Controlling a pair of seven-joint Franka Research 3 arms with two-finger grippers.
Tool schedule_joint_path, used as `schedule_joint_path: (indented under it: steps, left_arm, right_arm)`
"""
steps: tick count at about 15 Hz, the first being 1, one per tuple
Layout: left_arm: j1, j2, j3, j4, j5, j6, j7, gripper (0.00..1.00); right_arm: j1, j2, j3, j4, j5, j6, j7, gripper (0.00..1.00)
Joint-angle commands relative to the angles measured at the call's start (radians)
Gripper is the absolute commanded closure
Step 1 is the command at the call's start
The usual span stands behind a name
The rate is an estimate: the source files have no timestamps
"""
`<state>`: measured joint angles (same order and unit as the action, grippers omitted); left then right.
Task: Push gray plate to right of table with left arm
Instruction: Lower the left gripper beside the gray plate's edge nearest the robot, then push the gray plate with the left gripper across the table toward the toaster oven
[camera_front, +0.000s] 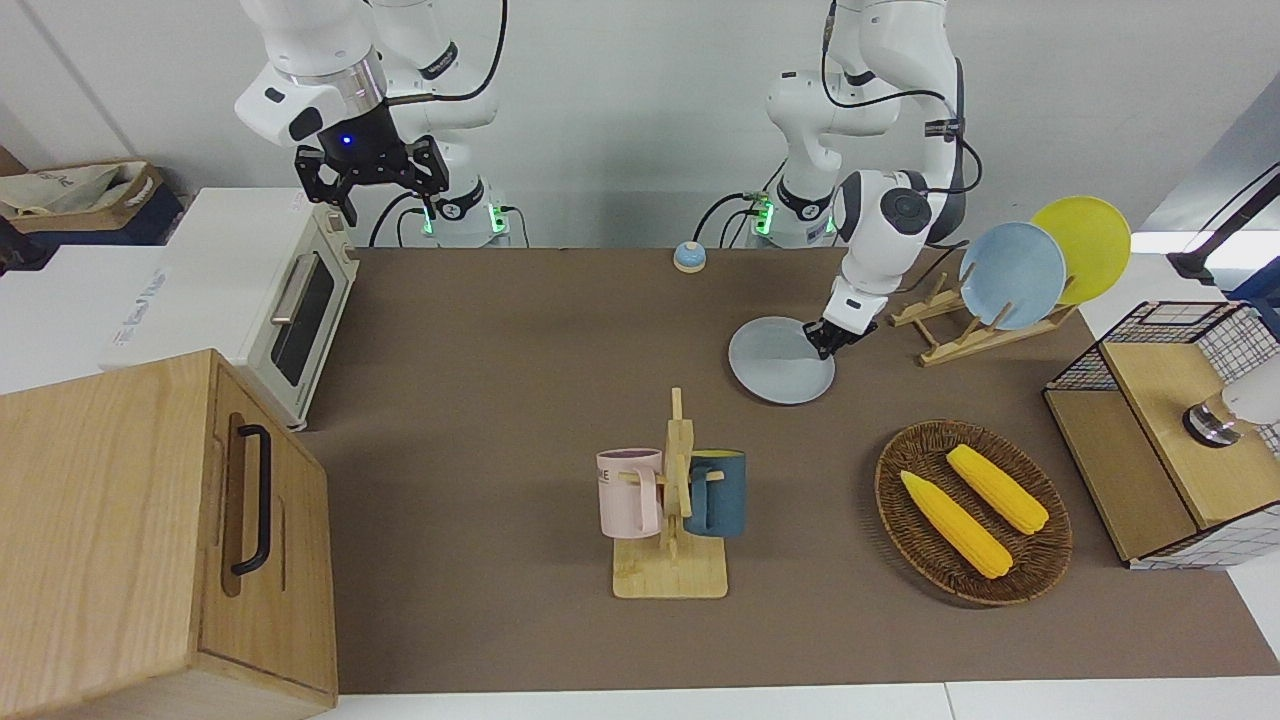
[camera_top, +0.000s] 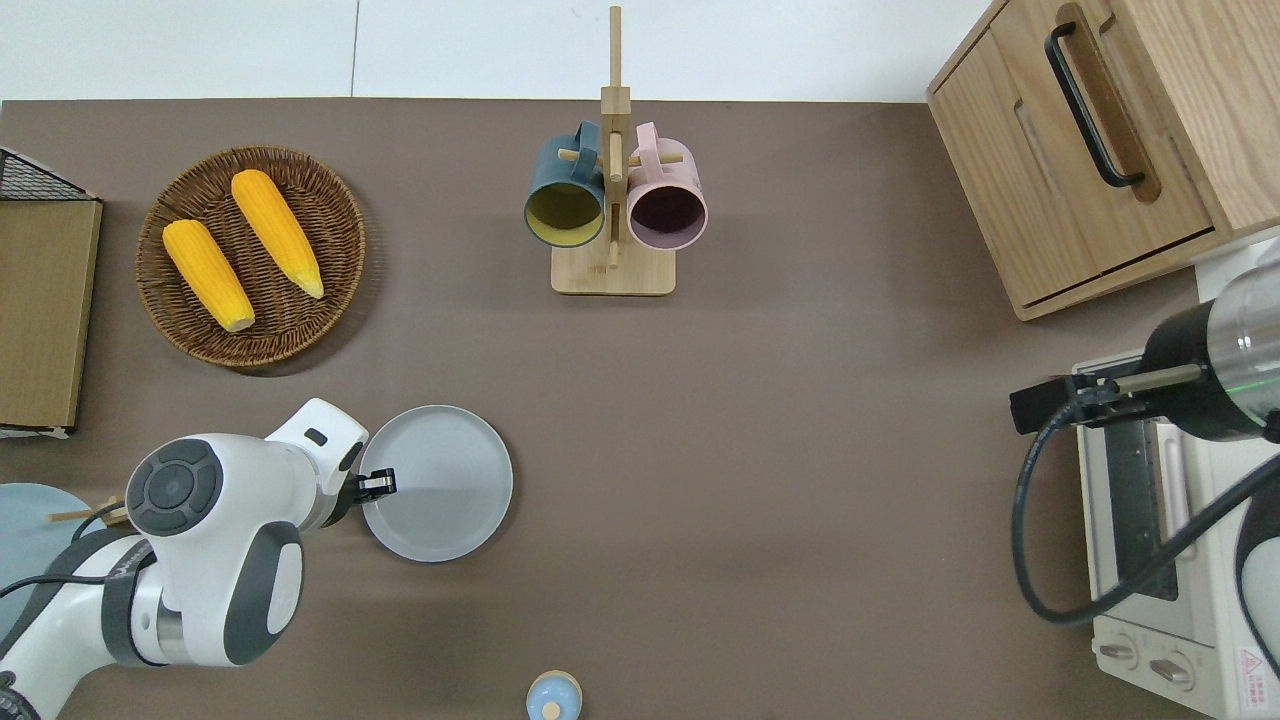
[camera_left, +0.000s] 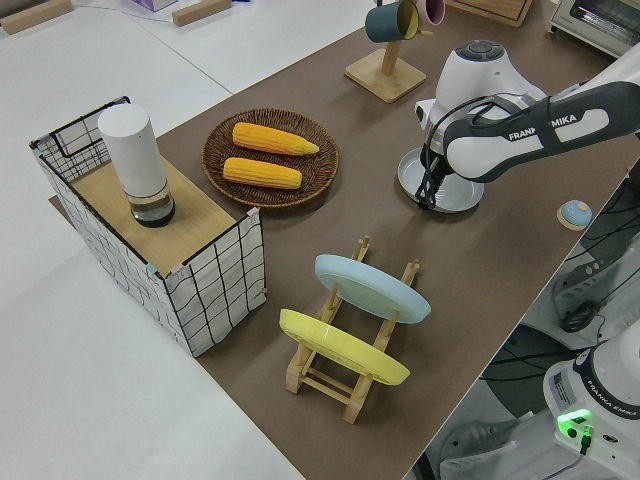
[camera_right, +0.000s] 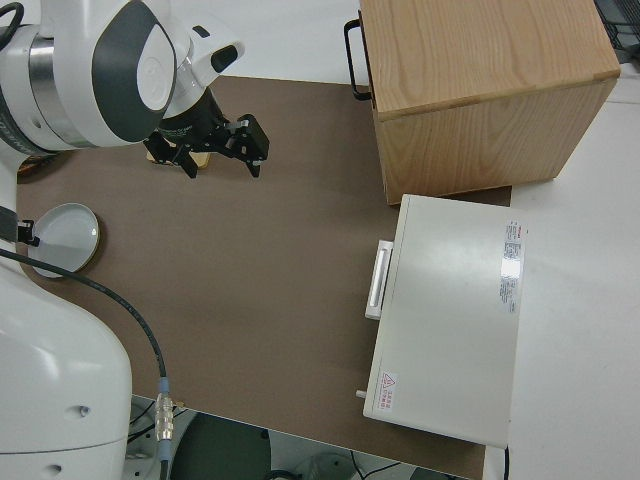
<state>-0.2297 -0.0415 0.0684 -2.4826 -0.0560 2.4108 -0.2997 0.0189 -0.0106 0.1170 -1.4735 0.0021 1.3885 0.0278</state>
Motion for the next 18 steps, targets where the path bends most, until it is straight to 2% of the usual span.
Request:
schedule_joint_path:
  steps: [1, 5, 10, 18]
  left_arm:
    - [-0.068, 0.034, 0.008, -0.015, -0.008, 0.04, -0.103, 1.0]
    - [-0.152, 0.035, 0.008, -0.006, -0.001, 0.039, -0.252, 1.0]
    - [-0.221, 0.052, -0.001, 0.011, 0.001, 0.039, -0.37, 1.0]
    - [-0.23, 0.12, -0.143, 0.099, 0.002, 0.03, -0.613, 1.0]
  right_arm:
    - [-0.02, -0.006, 0.015, 0.004, 0.01, -0.013, 0.0, 0.017]
    - [-0.02, -0.006, 0.015, 0.004, 0.01, -0.013, 0.001, 0.017]
    - [-0.02, -0.006, 0.015, 0.004, 0.01, -0.014, 0.0, 0.017]
    - [-0.02, -0.006, 0.013, 0.004, 0.01, -0.014, 0.001, 0.017]
